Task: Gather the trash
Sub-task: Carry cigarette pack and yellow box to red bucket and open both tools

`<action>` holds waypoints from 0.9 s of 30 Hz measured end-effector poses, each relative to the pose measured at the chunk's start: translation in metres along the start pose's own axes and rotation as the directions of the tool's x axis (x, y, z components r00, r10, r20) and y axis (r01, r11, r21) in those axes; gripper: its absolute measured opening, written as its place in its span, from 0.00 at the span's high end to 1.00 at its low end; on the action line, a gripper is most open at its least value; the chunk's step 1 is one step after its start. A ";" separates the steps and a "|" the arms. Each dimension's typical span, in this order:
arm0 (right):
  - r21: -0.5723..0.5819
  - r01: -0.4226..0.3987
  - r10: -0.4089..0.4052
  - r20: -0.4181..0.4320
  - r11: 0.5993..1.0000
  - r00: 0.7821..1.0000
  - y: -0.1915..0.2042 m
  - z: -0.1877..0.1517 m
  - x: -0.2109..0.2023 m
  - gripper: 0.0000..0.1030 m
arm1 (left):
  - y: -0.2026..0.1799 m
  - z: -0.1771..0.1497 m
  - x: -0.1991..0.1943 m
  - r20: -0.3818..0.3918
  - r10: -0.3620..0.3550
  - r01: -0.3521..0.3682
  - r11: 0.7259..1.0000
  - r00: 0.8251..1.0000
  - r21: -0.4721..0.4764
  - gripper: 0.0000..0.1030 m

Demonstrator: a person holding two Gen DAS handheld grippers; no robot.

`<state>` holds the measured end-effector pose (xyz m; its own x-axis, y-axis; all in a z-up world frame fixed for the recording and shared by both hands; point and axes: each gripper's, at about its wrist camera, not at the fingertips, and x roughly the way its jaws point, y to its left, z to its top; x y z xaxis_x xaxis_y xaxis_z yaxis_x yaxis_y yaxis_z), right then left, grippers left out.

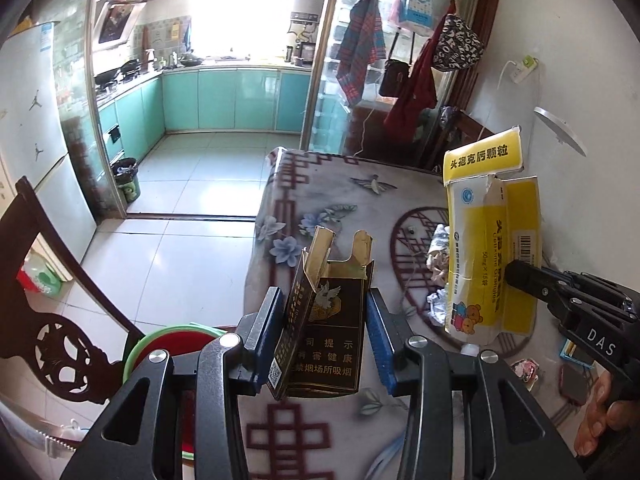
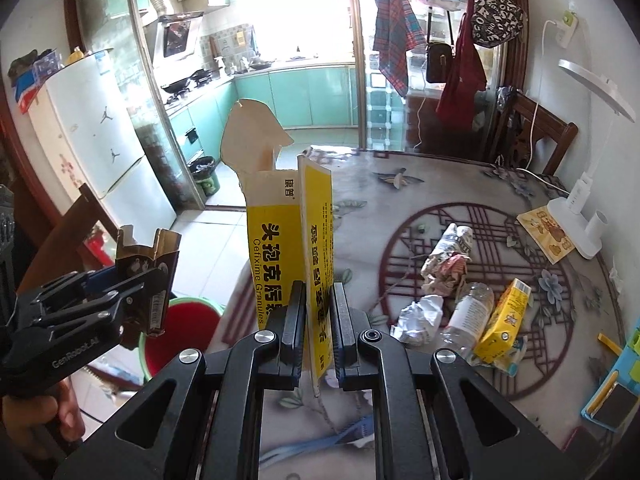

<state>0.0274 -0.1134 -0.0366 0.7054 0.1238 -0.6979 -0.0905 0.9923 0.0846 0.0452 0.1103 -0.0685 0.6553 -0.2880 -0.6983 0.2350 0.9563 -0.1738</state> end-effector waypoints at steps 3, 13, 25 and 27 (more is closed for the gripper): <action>-0.011 -0.006 0.006 -0.004 1.000 1.000 0.011 0.001 0.003 0.89 | 0.010 -0.002 -0.003 0.003 0.008 -0.008 1.000 1.000 -0.011 0.62; -0.036 -0.035 0.034 -0.019 0.999 0.999 0.037 0.003 0.015 0.89 | 0.044 -0.006 -0.004 0.000 0.055 -0.055 0.997 0.998 -0.050 0.62; -0.078 -0.089 0.086 -0.048 0.993 0.995 0.077 0.006 0.035 0.89 | 0.095 -0.014 -0.006 -0.013 0.124 -0.125 0.986 0.992 -0.110 0.62; -0.086 -0.098 0.094 -0.055 0.991 0.994 0.084 0.007 0.039 0.89 | 0.103 -0.016 -0.006 -0.015 0.133 -0.134 0.984 0.991 -0.121 0.62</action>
<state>0.0519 -0.0254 -0.0521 0.6542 0.2160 -0.7248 -0.2195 0.9713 0.0914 0.0536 0.2115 -0.0932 0.6702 -0.1572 -0.7254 0.0565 0.9853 -0.1614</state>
